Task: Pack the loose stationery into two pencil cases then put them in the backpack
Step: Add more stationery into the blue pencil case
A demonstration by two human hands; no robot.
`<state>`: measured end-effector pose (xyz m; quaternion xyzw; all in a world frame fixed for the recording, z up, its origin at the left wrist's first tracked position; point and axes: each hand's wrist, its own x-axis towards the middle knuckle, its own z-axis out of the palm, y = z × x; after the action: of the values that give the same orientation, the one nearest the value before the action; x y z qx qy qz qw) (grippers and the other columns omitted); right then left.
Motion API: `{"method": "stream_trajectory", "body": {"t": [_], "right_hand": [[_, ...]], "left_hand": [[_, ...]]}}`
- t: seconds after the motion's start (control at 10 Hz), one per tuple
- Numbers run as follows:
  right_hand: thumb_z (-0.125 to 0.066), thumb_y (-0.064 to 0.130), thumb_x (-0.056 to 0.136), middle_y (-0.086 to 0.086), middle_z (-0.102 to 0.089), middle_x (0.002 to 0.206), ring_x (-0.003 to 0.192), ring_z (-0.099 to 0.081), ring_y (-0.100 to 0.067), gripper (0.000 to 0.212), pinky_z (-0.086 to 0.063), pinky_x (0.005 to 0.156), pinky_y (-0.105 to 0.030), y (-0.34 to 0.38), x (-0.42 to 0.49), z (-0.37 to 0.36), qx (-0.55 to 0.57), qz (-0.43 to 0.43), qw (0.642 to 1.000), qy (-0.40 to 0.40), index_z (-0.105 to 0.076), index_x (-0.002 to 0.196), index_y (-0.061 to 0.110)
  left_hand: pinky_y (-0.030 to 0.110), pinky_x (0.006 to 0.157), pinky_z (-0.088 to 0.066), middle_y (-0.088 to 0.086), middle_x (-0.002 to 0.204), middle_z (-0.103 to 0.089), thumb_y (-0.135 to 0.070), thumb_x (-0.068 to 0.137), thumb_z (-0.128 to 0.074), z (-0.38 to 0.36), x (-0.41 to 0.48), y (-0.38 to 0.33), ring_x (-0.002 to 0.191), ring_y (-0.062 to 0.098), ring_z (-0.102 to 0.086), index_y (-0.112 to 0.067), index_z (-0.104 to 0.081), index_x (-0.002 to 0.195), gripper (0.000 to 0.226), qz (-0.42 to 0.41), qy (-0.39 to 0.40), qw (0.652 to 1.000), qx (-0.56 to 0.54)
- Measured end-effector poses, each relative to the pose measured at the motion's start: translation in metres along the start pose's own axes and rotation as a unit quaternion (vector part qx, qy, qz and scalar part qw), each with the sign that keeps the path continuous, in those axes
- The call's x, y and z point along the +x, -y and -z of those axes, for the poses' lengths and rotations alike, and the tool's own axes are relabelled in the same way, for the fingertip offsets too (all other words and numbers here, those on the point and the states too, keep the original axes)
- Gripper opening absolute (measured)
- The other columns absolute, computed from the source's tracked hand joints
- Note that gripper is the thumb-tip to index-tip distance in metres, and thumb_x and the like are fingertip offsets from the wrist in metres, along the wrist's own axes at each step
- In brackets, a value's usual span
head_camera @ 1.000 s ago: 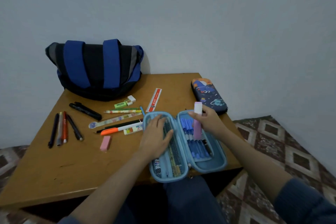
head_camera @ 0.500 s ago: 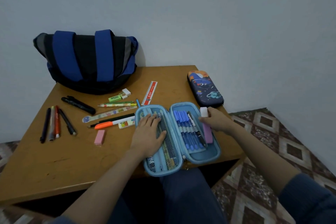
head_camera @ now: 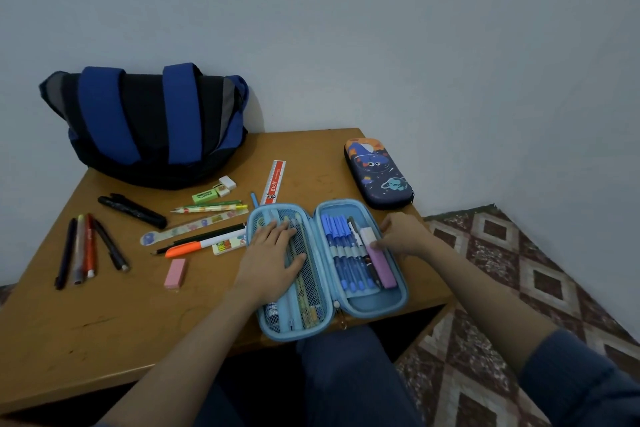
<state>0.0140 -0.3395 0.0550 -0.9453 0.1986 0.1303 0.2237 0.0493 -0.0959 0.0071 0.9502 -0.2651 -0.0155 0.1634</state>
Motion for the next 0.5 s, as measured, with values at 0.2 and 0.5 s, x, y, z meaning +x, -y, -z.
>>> {"method": "stream_trajectory", "body": {"t": [0.2,0.5], "right_hand": [[-0.063,0.031,0.088,-0.012,-0.061,0.075,0.064,-0.058,-0.021,0.031,-0.051,0.055,-0.028,-0.0027,-0.0002,-0.001,0.064,-0.016,0.998,0.002,-0.064,0.08,0.001],[-0.073,0.018,0.079,-0.003,-0.046,0.068,0.066,-0.05,-0.018,0.037,-0.05,0.051,-0.028,0.0045,-0.0052,-0.0064,0.095,-0.024,0.995,0.034,-0.039,0.064,0.013]], "left_hand": [[0.032,0.117,-0.001,-0.004,0.157,-0.015,-0.051,0.096,-0.033,0.0014,-0.0001,-0.0009,0.145,0.013,-0.004,-0.023,-0.023,0.147,0.059,0.004,0.008,1.0,0.001],[0.033,0.117,-0.002,-0.004,0.157,-0.014,-0.051,0.096,-0.033,0.0039,-0.0002,-0.0031,0.145,0.014,-0.004,-0.023,-0.022,0.147,0.06,0.011,0.018,1.0,0.001]]}}
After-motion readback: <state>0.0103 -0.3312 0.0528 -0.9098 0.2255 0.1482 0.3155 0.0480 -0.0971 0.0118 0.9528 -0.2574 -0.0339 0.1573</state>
